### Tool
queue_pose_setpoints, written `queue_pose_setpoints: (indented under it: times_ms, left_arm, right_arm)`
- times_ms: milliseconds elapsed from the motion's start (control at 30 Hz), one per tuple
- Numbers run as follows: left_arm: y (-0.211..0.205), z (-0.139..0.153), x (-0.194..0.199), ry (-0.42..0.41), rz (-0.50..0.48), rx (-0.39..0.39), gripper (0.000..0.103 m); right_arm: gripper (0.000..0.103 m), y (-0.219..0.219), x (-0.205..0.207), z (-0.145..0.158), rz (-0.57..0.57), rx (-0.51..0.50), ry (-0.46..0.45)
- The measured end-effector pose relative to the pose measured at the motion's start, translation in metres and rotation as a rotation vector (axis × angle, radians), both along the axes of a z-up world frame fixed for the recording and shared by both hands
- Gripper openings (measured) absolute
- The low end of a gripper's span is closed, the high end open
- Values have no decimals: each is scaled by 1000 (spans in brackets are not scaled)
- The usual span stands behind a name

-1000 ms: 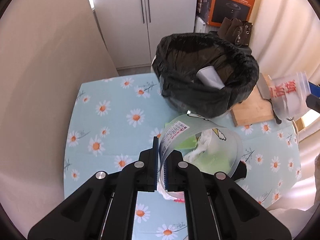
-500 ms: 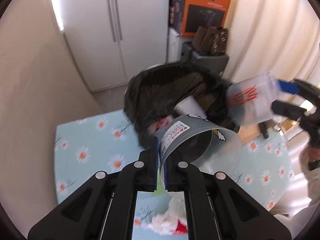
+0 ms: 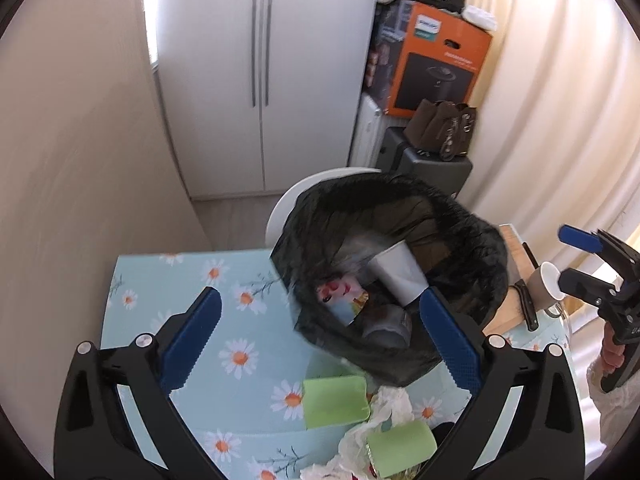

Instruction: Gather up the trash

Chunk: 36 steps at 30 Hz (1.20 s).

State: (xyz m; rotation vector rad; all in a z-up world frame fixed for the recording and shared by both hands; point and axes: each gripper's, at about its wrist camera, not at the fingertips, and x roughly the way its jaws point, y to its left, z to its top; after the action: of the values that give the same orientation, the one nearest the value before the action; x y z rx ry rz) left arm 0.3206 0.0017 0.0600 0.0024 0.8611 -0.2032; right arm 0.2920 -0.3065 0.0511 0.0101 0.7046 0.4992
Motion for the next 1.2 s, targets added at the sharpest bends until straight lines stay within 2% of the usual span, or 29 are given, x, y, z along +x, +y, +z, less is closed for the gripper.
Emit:
queue_pose_setpoints:
  times_ms: [267,500,1200]
  left_arm:
    - [16,-15,-19,55,68,-11,97]
    - [21,-24,-31,75,101,18,97]
    - [21,-80,-56,195,97,85,97]
  right_arm:
    - [88,-1,-18,-11,12,-52,21]
    - [88,3,-37,-20,41,-80,44]
    - [88,19,-64,-67,62,-121,174]
